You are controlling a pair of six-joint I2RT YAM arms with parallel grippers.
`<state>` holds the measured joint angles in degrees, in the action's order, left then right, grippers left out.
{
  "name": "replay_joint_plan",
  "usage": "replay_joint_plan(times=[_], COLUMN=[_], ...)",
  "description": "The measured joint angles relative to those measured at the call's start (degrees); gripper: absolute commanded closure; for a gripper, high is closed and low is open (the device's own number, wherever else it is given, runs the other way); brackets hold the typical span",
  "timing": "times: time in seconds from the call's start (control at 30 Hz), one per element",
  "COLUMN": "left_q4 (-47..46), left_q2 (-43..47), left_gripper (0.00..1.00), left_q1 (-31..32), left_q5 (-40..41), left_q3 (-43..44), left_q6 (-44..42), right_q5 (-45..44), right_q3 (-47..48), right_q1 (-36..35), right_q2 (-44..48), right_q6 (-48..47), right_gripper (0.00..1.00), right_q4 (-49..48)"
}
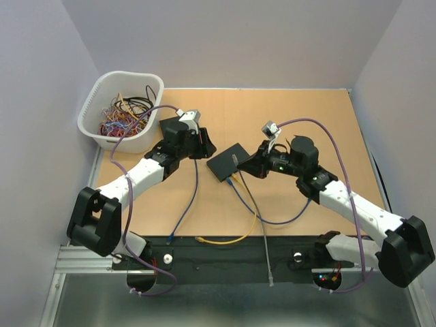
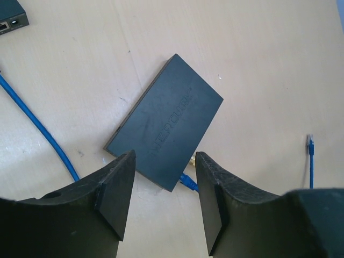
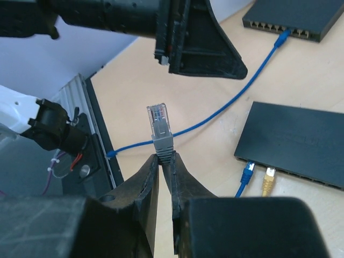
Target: Insert the plug into the switch port
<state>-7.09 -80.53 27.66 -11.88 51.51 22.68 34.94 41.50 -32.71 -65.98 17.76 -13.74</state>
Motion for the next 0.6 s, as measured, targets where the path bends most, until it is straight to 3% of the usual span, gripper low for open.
replay_joint_plan(times=[0.23, 0.6], left_q4=[-0.92, -1.16], left_q2=[2.45, 5.55], left_gripper=[0.42, 0.42], left_q1=[0.00, 0.00], left_q5=[0.44, 1.01], left_q3=[-0.39, -0.39], left_q6=[0.66, 1.42], right_q5=[-1.92, -9.88], right_q3=[3.52, 26.01], right_q1=[0.00, -0.02], right_q2=[9.14, 9.35], right_q6=[0.35, -7.45], right_gripper=[1.00, 0.99], right_q4=[2.29, 8.83])
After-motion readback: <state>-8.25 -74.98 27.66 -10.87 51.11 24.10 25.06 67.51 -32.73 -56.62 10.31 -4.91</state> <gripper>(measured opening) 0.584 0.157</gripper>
